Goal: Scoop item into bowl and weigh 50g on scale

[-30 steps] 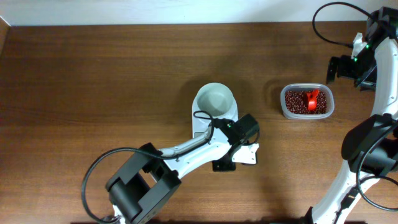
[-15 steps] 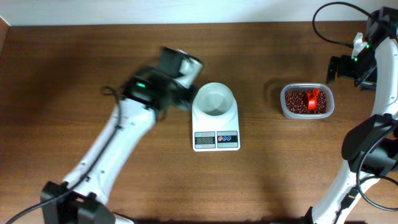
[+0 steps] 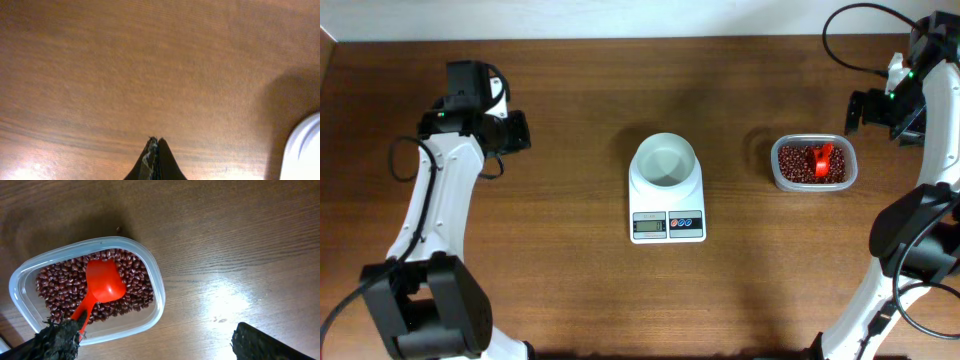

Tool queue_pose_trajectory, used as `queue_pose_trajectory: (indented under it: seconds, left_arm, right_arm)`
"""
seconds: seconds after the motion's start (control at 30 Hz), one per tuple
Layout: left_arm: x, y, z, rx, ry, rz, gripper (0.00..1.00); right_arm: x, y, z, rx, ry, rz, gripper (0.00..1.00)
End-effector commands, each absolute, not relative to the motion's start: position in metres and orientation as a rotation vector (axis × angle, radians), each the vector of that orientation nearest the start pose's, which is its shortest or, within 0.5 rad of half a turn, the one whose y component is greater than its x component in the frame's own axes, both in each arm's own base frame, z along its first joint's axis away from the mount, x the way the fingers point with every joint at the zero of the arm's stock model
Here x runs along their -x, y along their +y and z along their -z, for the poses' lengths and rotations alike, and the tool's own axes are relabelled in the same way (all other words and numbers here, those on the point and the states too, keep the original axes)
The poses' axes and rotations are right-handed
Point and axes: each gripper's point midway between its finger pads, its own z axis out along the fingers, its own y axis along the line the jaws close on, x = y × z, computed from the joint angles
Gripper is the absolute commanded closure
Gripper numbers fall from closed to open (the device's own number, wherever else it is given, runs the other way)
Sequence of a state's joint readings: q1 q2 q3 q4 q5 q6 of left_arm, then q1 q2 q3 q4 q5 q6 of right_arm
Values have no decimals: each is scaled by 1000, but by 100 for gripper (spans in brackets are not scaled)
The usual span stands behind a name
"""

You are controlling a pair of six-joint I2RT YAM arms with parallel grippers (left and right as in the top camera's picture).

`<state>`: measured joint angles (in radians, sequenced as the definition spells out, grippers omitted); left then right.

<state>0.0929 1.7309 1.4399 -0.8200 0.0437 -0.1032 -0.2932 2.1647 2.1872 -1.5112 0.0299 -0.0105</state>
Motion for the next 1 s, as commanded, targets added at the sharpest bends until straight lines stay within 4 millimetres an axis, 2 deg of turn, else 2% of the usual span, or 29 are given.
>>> queue_pose_trajectory:
  seconds: [0.0,0.07,0.13,0.2,0.27,0.3,0.33,0.4,0.47,0.5,0.57,0.63,0.67,0.7,0.8,0.83,0.87,0.93,0.97]
  left_arm:
    - [-409,-1,-126,224,2755,287,100]
    - [-390,-19,-122,177,2835,325,100]
    - [-372,-36,-135,78,2858,353,100]
    - [-355,-63,-163,-194,2797,454,100]
    - [-337,-79,-189,-339,2735,456,100]
    - [-329,-88,-198,-445,2702,451,100]
    - [-315,-103,-207,-632,2645,447,100]
    - [-295,-128,-212,-887,2579,442,100]
    - [-277,-150,-207,-1060,2554,456,95]
    - [-269,-162,-200,-1146,2539,451,84]
    - [-265,-170,-185,-1217,2541,391,82]
    - [-260,-181,-170,-1311,2525,381,75]
    - [-257,-186,-163,-1367,2511,382,67]
    - [-253,-193,-152,-1410,2526,390,52]
    - [-249,-196,-133,-1467,2578,367,37]
    - [-249,-197,-126,-1485,2591,360,27]
    - [-249,-197,-123,-1496,2596,357,21]
    - [-252,-193,-119,-1503,2609,317,19]
    - [-254,-191,-118,-1517,2598,290,14]
  right_arm:
    - [-415,-130,-156,-425,3021,80,1]
    - [-415,-130,-156,-425,3021,80,1]
    - [-415,-130,-156,-425,3021,80,1]
    - [-415,-130,-156,-424,3022,80,1]
    - [-415,-130,-156,-425,3021,80,1]
    - [-415,-130,-156,-425,3022,80,1]
    - [-415,-130,-156,-425,3021,80,1]
    - [-415,-130,-156,-425,3021,80,1]
    - [-415,-130,-156,-424,3022,80,1]
    - [-415,-130,-156,-425,3022,80,1]
    - [-415,-130,-156,-425,3022,80,1]
    - [-415,-130,-156,-425,3021,80,1]
    - [-415,-130,-156,-424,3022,80,1]
    - [-415,-130,-156,-425,3022,80,1]
    - [-415,-130,-156,-425,3021,80,1]
    - [-415,-130,-156,-425,3021,80,1]
    - [-415,-130,-156,-424,3022,80,1]
    - [-415,-130,-156,-425,3022,80,1]
    - [-415,-130,-156,-425,3021,80,1]
